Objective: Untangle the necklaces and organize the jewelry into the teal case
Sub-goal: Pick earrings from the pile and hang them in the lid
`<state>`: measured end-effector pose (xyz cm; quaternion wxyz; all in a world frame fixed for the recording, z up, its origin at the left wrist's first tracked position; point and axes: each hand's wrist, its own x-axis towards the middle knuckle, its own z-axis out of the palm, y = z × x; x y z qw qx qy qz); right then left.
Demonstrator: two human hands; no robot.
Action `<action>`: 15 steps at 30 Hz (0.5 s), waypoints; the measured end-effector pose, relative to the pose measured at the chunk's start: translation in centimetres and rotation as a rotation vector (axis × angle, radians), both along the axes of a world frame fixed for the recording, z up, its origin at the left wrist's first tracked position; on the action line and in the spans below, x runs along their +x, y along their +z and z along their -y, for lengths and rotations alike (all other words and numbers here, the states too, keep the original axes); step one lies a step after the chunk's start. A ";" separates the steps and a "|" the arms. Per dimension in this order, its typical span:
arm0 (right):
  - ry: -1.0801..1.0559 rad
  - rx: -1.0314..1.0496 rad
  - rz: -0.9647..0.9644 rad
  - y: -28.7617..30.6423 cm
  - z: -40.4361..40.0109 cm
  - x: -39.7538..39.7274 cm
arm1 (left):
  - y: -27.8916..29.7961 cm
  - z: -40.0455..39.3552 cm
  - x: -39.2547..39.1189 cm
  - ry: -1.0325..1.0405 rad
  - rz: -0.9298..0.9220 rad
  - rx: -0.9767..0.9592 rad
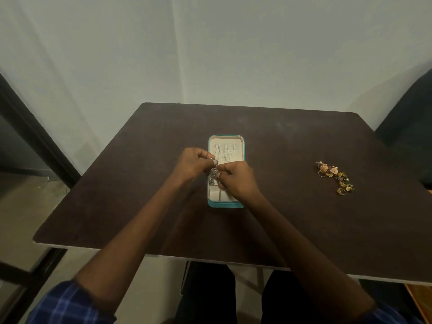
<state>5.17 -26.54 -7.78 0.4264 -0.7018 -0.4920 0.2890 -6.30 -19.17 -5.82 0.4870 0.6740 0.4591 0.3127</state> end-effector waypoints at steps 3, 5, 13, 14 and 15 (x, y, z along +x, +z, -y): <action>-0.019 -0.020 -0.113 0.2 0.2 -0.3 | 0.0 0.0 0.0 -0.001 -0.015 0.000; -0.013 -0.027 -0.129 0.3 0.3 -0.4 | -0.2 -0.2 0.1 0.006 -0.021 -0.011; -0.089 0.017 0.080 0.5 0.7 0.5 | 0.2 1.0 0.1 -0.020 -0.080 -0.059; -0.096 0.018 0.115 0.6 0.8 0.7 | 0.3 1.2 0.1 -0.023 -0.079 -0.066; -0.098 0.011 0.137 0.6 0.8 0.8 | 0.4 1.4 0.1 -0.025 -0.070 -0.077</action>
